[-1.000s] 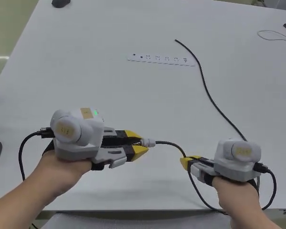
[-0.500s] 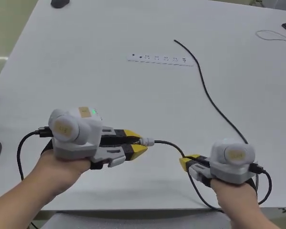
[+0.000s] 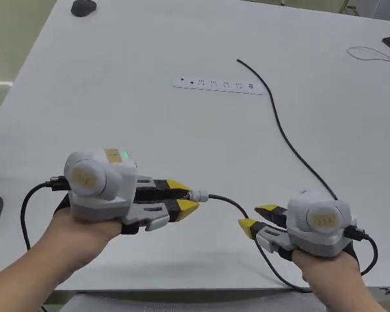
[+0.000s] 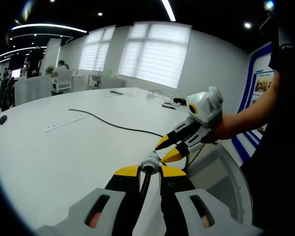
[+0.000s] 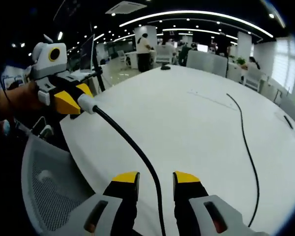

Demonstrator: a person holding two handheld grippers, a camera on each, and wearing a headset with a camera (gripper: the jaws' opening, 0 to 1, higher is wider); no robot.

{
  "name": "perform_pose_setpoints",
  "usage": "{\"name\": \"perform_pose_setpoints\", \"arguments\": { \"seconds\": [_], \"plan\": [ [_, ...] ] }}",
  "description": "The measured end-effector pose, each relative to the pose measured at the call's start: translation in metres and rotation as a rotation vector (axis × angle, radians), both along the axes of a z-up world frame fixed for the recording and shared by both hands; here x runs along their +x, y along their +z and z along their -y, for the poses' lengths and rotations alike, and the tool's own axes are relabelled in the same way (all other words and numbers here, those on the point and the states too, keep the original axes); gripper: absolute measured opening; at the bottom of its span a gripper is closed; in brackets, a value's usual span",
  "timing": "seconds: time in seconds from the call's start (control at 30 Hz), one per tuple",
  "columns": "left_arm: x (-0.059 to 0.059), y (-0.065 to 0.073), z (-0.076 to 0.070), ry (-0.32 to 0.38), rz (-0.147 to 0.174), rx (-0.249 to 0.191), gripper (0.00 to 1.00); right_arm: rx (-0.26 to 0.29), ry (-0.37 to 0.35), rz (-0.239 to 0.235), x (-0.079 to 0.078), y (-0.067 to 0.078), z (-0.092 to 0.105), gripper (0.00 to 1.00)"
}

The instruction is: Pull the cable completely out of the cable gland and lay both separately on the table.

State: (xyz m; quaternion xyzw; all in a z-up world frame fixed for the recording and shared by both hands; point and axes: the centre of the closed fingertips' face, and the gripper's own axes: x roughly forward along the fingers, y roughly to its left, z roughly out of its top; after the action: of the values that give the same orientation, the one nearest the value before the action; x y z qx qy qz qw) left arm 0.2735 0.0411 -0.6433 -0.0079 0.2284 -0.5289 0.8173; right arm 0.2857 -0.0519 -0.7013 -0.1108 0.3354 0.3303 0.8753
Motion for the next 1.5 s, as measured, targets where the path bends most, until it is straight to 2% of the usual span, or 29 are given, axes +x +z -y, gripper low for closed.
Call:
{"name": "perform_pose_setpoints", "arguments": {
  "seconds": [0.07,0.1,0.27,0.33,0.5,0.77,0.83,1.13,1.3,1.5],
  "plan": [
    [0.0,-0.001,0.0,0.0,-0.003,0.003,0.15,-0.01,0.066,0.05,0.001,0.015,-0.013,0.26],
    [0.0,-0.001,0.0,0.001,-0.008,0.0,0.15,-0.038,0.106,0.08,0.002,0.022,-0.02,0.26],
    [0.001,0.002,0.001,-0.004,-0.006,-0.003,0.15,-0.099,0.24,0.156,0.001,0.039,-0.047,0.27],
    [0.001,0.002,0.002,-0.006,-0.005,-0.001,0.15,-0.121,0.273,0.184,0.0,0.041,-0.054,0.24],
    [0.001,0.002,0.003,-0.011,-0.004,0.003,0.15,-0.165,0.34,0.204,-0.004,0.038,-0.065,0.21],
    [-0.002,0.002,0.005,-0.017,-0.006,0.007,0.15,-0.195,0.404,0.257,-0.006,0.044,-0.072,0.12],
    [-0.002,0.001,0.005,-0.018,-0.007,0.007,0.15,-0.203,0.416,0.27,-0.006,0.044,-0.073,0.09],
    [-0.004,0.002,0.008,-0.023,-0.006,0.004,0.15,-0.2,0.426,0.263,-0.005,0.04,-0.074,0.03],
    [-0.002,0.003,0.008,-0.015,0.0,-0.004,0.15,-0.161,0.377,0.25,-0.003,0.041,-0.072,0.01],
    [0.0,0.004,0.008,-0.013,0.007,-0.008,0.15,-0.148,0.337,0.233,0.0,0.038,-0.063,0.01]
  ]
}}
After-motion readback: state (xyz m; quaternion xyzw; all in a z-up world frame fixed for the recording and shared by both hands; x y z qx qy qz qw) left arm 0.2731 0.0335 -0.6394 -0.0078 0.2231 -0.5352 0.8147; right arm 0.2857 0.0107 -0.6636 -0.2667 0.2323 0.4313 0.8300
